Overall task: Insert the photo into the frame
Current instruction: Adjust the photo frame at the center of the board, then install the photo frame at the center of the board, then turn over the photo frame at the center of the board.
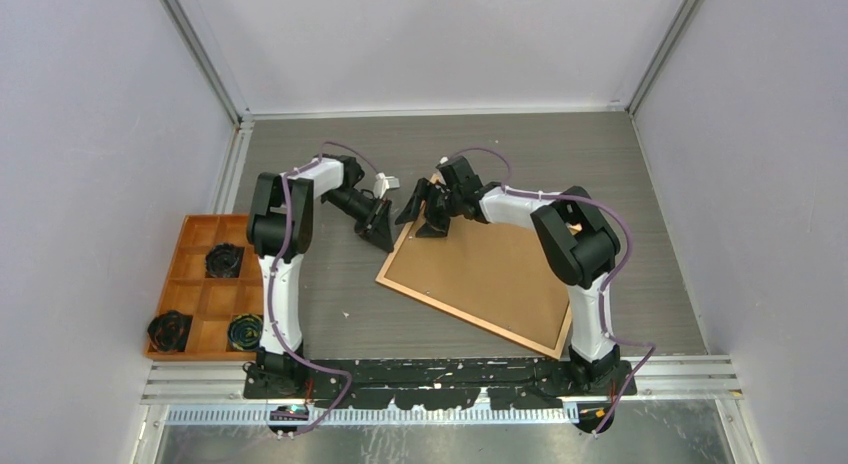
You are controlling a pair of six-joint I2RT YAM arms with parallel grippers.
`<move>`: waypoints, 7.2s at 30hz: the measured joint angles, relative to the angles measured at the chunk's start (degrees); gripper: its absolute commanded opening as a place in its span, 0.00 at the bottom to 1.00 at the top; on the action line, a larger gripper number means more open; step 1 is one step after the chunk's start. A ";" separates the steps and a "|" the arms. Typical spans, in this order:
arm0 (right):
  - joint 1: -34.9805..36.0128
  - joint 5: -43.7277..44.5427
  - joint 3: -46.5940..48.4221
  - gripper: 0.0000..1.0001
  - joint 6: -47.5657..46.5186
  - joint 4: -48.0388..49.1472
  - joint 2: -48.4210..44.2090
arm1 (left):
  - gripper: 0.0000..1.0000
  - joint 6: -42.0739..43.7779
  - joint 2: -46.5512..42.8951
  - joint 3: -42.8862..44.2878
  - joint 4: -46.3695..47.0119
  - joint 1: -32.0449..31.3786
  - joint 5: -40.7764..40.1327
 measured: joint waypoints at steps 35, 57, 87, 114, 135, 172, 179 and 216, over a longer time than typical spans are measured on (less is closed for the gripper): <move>0.35 -0.96 1.90 0.72 0.96 0.96 2.21 | 0.16 -2.01 0.00 0.00 0.22 0.04 -0.24; 20.87 24.24 -22.32 0.63 -29.83 -22.53 -33.27 | 0.82 4.00 -15.50 0.20 -6.56 4.44 -7.43; 29.33 38.62 -28.24 0.32 -30.71 -20.28 -30.56 | 1.00 10.80 -29.49 -11.37 -5.97 4.39 -21.90; 29.46 33.29 -12.13 0.01 -36.54 -30.62 -32.33 | 1.00 48.87 -78.36 -49.79 29.24 -8.39 -28.11; 28.96 28.52 -5.73 0.01 -36.26 -35.91 -33.35 | 0.71 72.70 -76.83 -64.02 51.39 -12.57 -15.69; 46.36 64.35 1.03 0.80 -44.48 -55.89 -33.42 | 0.24 64.78 -79.82 -55.52 45.35 -13.99 -23.15; 46.62 72.57 0.92 0.77 -46.90 -55.78 -32.26 | 0.23 64.70 -80.52 -55.52 44.59 -13.99 -23.65; 38.77 67.69 12.24 0.11 -51.89 -54.64 -32.83 | 1.00 42.16 -82.27 -37.59 43.67 -13.51 -37.75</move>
